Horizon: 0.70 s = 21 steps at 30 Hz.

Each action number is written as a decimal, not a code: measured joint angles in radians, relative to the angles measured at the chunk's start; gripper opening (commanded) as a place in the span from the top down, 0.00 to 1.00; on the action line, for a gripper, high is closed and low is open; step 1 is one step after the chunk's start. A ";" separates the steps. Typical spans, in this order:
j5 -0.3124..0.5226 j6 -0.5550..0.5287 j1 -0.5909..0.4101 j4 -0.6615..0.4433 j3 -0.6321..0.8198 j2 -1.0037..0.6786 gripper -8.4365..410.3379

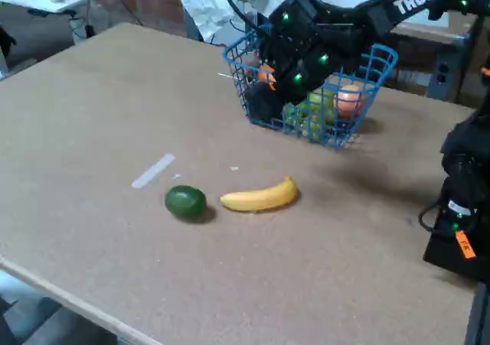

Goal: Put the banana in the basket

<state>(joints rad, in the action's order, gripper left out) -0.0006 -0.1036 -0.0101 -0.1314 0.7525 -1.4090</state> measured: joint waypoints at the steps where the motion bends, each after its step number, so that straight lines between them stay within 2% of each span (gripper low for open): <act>1: 0.000 0.000 0.000 0.000 0.000 0.000 0.45; 21: 0.000 0.027 -0.001 -0.036 0.000 0.000 0.45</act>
<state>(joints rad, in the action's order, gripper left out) -0.0002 -0.0769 -0.0113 -0.1677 0.7525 -1.4090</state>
